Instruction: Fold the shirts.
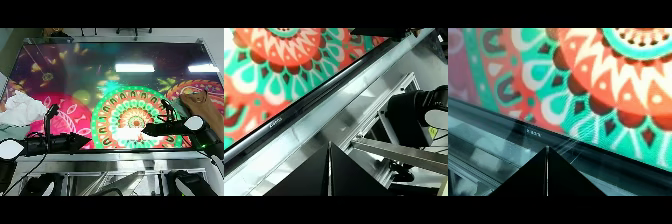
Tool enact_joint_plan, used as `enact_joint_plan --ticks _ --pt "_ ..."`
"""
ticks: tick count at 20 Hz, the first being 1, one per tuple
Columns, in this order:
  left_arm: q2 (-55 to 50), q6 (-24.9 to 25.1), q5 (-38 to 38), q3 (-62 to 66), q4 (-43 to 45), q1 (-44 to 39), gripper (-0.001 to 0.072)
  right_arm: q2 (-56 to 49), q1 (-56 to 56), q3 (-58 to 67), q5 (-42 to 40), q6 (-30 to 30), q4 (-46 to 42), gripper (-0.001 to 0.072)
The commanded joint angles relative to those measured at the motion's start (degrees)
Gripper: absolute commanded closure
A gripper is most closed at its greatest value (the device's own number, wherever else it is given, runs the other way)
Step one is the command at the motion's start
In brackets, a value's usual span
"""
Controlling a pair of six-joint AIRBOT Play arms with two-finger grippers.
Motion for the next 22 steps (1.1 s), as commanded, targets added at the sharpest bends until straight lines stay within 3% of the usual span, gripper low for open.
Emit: enact_joint_plan --ticks 1,6,10,11,12,13,19,22 --pt "0.1 -0.1 0.2 0.0 0.1 0.0 0.0690 0.0 0.0 0.0 0.0 0.0 0.0 0.0692" --pt "0.1 -0.1 2.8 0.2 0.3 0.2 0.0690 0.0 0.0 0.0 0.0 0.0 0.0 0.0692" --pt "-5.0 -2.1 3.5 9.4 13.1 6.7 0.0688 0.0 0.0 0.0 0.0 0.0 0.0 0.0692" --pt "-7.3 -2.2 2.6 13.0 17.3 9.2 0.0653 0.0 0.0 0.0 0.0 0.0 0.0 0.0692" --pt "-10.2 -2.2 2.2 17.0 21.5 11.9 0.0265 0.0 0.0 0.0 0.0 0.0 0.0 0.0692" --pt "-13.3 -2.3 2.4 21.0 25.2 14.7 -0.0001 0.0 0.0 0.0 0.0 0.0 0.0 0.0692" --pt "-35.7 -2.2 8.0 38.1 50.9 25.3 -0.0004 0.0 0.0 0.0 0.0 0.0 0.0 0.0692" --pt "-47.8 -2.2 5.8 42.9 56.2 26.9 -0.0004 0.0 0.0 0.0 0.0 0.0 0.0 0.0692"
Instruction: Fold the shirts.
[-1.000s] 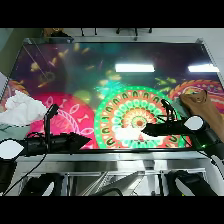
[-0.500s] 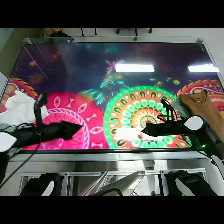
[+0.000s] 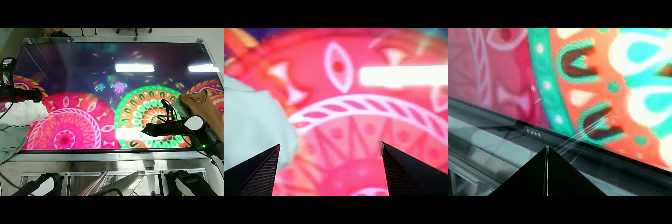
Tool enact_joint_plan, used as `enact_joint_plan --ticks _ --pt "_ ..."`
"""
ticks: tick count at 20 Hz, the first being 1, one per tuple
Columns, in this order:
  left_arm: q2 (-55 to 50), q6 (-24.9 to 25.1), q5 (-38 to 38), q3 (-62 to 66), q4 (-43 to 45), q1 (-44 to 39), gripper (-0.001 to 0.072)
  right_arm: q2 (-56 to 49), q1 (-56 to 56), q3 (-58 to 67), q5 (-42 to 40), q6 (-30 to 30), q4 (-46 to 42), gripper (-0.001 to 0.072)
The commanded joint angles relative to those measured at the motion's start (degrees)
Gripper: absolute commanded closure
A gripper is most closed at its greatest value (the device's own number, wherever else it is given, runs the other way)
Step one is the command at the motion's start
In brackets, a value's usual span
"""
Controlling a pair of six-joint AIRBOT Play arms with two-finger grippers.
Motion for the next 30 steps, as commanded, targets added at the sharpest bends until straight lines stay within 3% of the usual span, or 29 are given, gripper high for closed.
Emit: enact_joint_plan --ticks 1,8,12,13,14,15,19,21,26,30 --pt "-14.1 -0.2 -0.8 6.2 9.8 2.3 -0.0004 0.0 0.0 0.0 -0.3 0.0 0.0 0.0692" --pt "-31.0 -5.6 -0.7 9.9 10.9 1.8 -0.0003 0.0 0.0 0.0 -1.3 -0.2 0.0 0.0692" --pt "-33.8 -12.1 -1.3 10.0 20.2 1.8 0.0013 0.0 0.0 0.0 -1.3 -0.2 0.0 0.0692" --pt "-33.6 -12.5 -2.0 10.3 21.3 1.8 0.0245 0.0 0.0 0.0 -1.3 -0.2 0.0 0.0692" --pt "-33.4 -12.5 -3.5 11.5 21.5 1.8 0.0551 0.0 0.0 0.0 -1.3 -0.2 0.0 0.0692" --pt "-33.2 -12.3 -5.6 13.3 21.2 1.6 0.0690 0.0 0.0 0.0 -1.3 -0.2 0.0 0.0692" --pt "-29.2 -12.3 -13.0 23.6 19.7 -2.1 0.0691 0.0 0.0 0.0 -1.2 -0.2 0.0 0.0692" --pt "-25.5 -11.7 -16.0 30.0 12.9 -5.0 0.0691 0.0 0.0 0.0 -1.2 -0.2 0.0 0.0692" --pt "-14.9 -10.8 -19.6 38.3 -16.1 -13.3 0.0691 0.0 0.0 0.0 -1.2 -0.2 1.1 0.0692" --pt "-11.0 -11.0 -19.1 36.3 -18.0 -23.6 0.0691 0.0 0.0 0.0 -0.8 -0.2 2.4 0.0692"
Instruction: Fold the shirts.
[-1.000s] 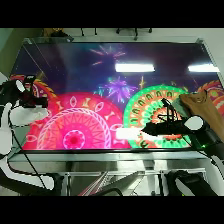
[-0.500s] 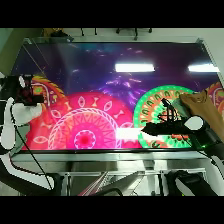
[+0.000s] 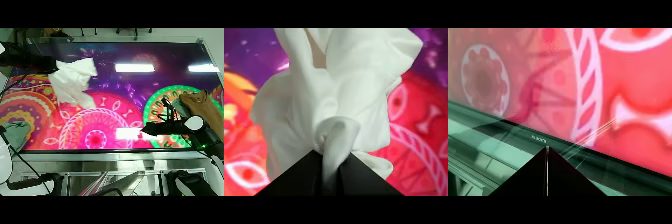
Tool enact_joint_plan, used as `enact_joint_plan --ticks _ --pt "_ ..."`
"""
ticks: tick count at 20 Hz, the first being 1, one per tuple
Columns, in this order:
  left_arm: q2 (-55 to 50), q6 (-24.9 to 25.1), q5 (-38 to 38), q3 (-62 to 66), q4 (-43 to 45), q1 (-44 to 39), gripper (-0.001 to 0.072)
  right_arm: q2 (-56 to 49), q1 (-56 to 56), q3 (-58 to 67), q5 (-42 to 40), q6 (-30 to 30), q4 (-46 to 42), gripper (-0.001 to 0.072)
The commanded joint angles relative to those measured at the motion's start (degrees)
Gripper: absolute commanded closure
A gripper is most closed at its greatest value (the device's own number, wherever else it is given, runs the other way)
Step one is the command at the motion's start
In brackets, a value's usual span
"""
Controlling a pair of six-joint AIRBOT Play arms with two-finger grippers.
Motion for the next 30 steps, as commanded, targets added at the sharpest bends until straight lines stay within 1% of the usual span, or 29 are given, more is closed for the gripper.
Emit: enact_joint_plan --ticks 1,3,5,6,7,8,10,12,14,15,16,18,20,21,22,24,26,27,30 --pt "3.0 -0.1 1.0 -2.8 -6.2 -9.2 0.0690 0.0 0.0 0.0 0.3 0.0 0.9 0.0691" --pt "2.2 -0.1 5.6 -9.0 -6.1 -15.0 0.0690 0.0 0.0 0.0 0.3 0.0 0.9 0.0691" --pt "0.0 -0.1 12.3 -15.2 -6.1 -20.6 0.0686 0.0 0.0 0.0 0.3 0.0 1.0 0.0683" --pt "-1.3 -0.1 14.3 -17.1 -6.1 -22.6 0.0464 0.0 0.0 0.0 0.3 0.0 1.0 0.0610" --pt "-2.8 -0.3 14.6 -18.1 -6.1 -23.9 0.0010 0.1 0.0 0.1 0.4 0.0 1.0 0.0403" --pt "-4.2 -1.3 13.1 -17.7 -6.1 -24.0 0.0017 0.0 0.0 0.3 0.4 0.0 1.0 0.0274" --pt "-5.7 -1.7 5.6 -14.7 -6.1 -21.7 0.0017 0.1 0.0 2.0 0.7 0.0 0.9 0.0276" --pt "-5.4 -2.1 -4.6 -11.0 -6.1 -16.9 0.0017 0.0 -0.1 4.5 1.2 0.0 0.9 0.0274" --pt "-2.6 -2.1 -12.0 -12.5 -5.9 -11.5 0.0017 0.0 -0.1 5.9 1.2 -0.5 0.9 0.0273" --pt "-0.2 -2.1 -13.2 -15.8 -5.9 -8.8 0.0017 -0.1 -0.1 5.9 1.2 -1.3 0.5 0.0272" --pt "3.1 -2.0 -12.6 -21.0 -6.0 -6.1 0.0017 -0.5 0.0 5.9 1.2 -1.3 -0.5 0.0272" --pt "10.5 -0.9 -7.6 -34.6 -6.1 -2.5 0.0017 -2.6 0.0 5.8 1.2 -1.3 -3.5 0.0272" --pt "17.9 -0.5 0.2 -49.9 -7.0 -1.0 0.0017 -5.9 0.0 5.8 1.2 -2.2 -3.9 0.0273" --pt "21.2 0.2 5.2 -57.9 -9.0 -1.1 0.0017 -8.0 0.1 5.8 1.2 -3.7 -3.0 0.0273" --pt "23.7 1.5 10.4 -65.1 -12.8 -1.1 0.0017 -10.0 0.1 5.8 1.2 -5.6 -1.5 0.0273" --pt "26.9 6.2 21.0 -76.6 -22.7 -1.1 0.0017 -14.1 0.2 5.8 0.8 -10.3 3.2 0.0273" --pt "27.8 12.4 29.2 -84.0 -32.4 -1.1 0.0017 -18.3 0.2 5.8 -0.6 -15.0 8.7 0.0273" --pt "27.4 15.0 31.5 -86.0 -35.8 -1.0 0.0017 -20.4 0.3 5.8 -1.4 -17.0 11.1 0.0273" --pt "22.8 20.5 33.2 -87.2 -42.3 -1.1 0.0017 -26.3 3.0 5.8 -5.5 -19.9 14.2 0.0273"
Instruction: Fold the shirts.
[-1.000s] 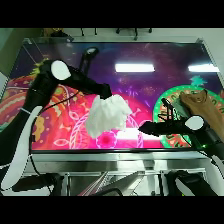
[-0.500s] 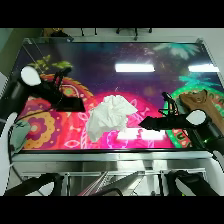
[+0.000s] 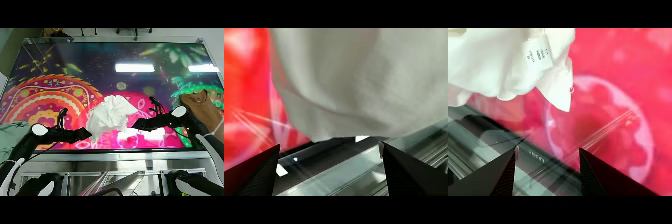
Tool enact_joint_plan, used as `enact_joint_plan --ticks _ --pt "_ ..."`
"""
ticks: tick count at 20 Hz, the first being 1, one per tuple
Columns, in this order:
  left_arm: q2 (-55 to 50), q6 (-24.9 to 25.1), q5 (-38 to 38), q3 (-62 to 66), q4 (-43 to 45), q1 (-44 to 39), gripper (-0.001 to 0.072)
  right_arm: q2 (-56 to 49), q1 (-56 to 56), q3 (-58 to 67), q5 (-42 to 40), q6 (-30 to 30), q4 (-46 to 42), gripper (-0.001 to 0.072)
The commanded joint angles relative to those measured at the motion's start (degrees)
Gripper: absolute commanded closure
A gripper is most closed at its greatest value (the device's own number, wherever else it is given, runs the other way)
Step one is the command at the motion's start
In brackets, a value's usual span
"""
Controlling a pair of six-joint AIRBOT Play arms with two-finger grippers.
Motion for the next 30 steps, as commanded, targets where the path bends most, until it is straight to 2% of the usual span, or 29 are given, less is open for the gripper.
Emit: enact_joint_plan --ticks 1,5,6,8,9,10,11,12,13,15,19,24,26,30 --pt "-4.2 8.8 6.1 -3.8 -11.8 0.1 0.0017 -7.3 3.0 0.0 -4.9 -5.9 5.9 0.0273" --pt "-13.1 15.1 4.3 1.5 -19.1 -1.1 0.0019 -12.2 7.4 0.0 -10.8 -11.6 13.2 0.0273" --pt "-15.1 15.1 4.3 3.3 -18.9 -2.2 0.0057 -12.7 7.8 0.0 -11.6 -13.6 16.0 0.0273" --pt "-18.6 15.1 3.9 6.8 -18.9 -4.4 0.0402 -12.9 8.0 0.0 -12.8 -16.9 20.7 0.0273" --pt "-19.8 15.1 3.2 8.5 -18.8 -4.9 0.0540 -12.9 8.0 0.1 -13.5 -18.1 22.1 0.0274" --pt "-20.5 15.2 2.6 10.1 -18.8 -5.3 0.0645 -12.9 8.0 0.1 -14.4 -18.7 22.7 0.0274" --pt "-20.6 15.2 2.2 11.3 -18.4 -5.5 0.0691 -12.9 8.0 0.1 -15.2 -18.7 22.6 0.0284" --pt "-20.6 15.2 1.7 12.3 -18.4 -5.4 0.0691 -13.0 8.0 0.1 -15.4 -18.7 22.7 0.0385" --pt "-20.6 15.1 0.6 13.4 -18.4 -4.9 0.0691 -13.0 8.0 0.1 -15.2 -18.7 22.6 0.0609" --pt "-20.5 15.0 -3.0 15.2 -18.5 -3.2 0.0692 -12.7 7.9 0.1 -14.0 -18.9 22.6 0.0693" --pt "-13.2 13.7 -7.7 16.2 -18.5 3.1 0.0694 -6.1 4.4 1.2 -9.5 -19.1 21.6 0.0694" --pt "4.0 8.9 -15.1 18.8 -18.9 13.0 0.0694 10.6 -9.8 10.9 -2.0 -15.5 21.6 0.0696" --pt "9.2 6.1 -17.9 24.8 -18.9 15.3 0.0694 15.6 -15.0 18.3 1.3 -14.3 21.6 0.0696" --pt "16.7 2.2 -17.7 41.0 -18.9 16.1 0.0694 21.9 -21.0 33.8 4.0 -13.7 21.6 0.0696"
